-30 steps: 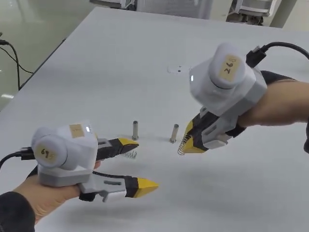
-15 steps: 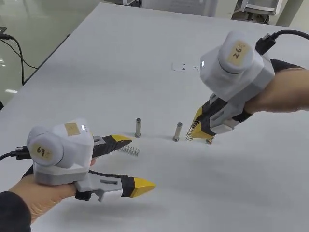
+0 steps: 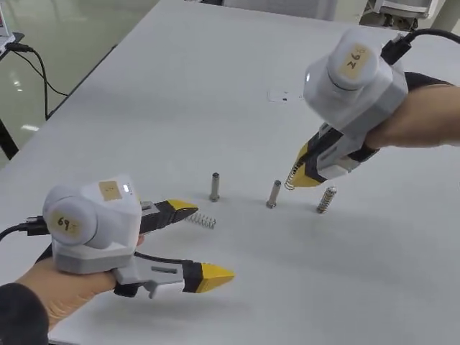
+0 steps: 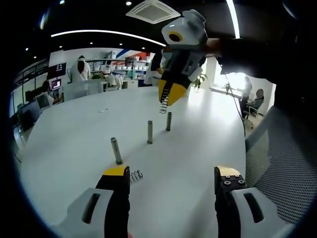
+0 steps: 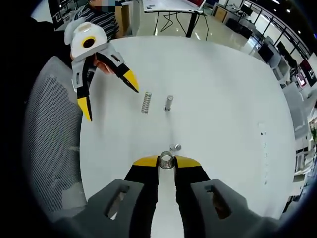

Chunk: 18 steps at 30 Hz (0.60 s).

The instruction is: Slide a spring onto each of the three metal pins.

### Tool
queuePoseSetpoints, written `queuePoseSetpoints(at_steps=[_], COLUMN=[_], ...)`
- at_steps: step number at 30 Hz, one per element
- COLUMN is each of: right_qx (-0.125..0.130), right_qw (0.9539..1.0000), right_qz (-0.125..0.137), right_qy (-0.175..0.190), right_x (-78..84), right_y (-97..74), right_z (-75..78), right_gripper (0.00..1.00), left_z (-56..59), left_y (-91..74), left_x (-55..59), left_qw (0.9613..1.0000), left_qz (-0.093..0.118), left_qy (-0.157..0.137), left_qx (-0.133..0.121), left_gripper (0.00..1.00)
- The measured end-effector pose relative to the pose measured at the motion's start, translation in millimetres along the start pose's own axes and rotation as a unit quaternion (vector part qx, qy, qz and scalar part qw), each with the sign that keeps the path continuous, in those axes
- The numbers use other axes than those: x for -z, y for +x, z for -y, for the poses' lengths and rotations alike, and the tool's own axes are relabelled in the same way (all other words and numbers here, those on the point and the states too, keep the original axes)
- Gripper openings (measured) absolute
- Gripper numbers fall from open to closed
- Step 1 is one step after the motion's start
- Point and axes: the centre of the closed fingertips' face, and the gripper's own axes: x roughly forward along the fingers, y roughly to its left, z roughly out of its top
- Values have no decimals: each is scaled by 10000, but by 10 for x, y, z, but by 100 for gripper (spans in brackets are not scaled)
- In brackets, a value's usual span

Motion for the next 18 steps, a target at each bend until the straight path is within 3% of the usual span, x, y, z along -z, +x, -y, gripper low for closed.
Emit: queuePoseSetpoints(at_steps=[6, 18], right_qx=[115, 55], right_qw=[9999, 9998], right_qz=[29, 76], right_qy=[108, 167], right_x=[13, -24], right_y=[79, 165], right_z=[121, 154], right_gripper=[13, 13], left_z=[-8, -24], left_y=[-2, -16], left_x=[-12, 4], left_qw=[10000, 10000], left_qz=[17, 13], left_qy=[-13, -44], left_qx=[-17, -41], left_gripper=[68, 67])
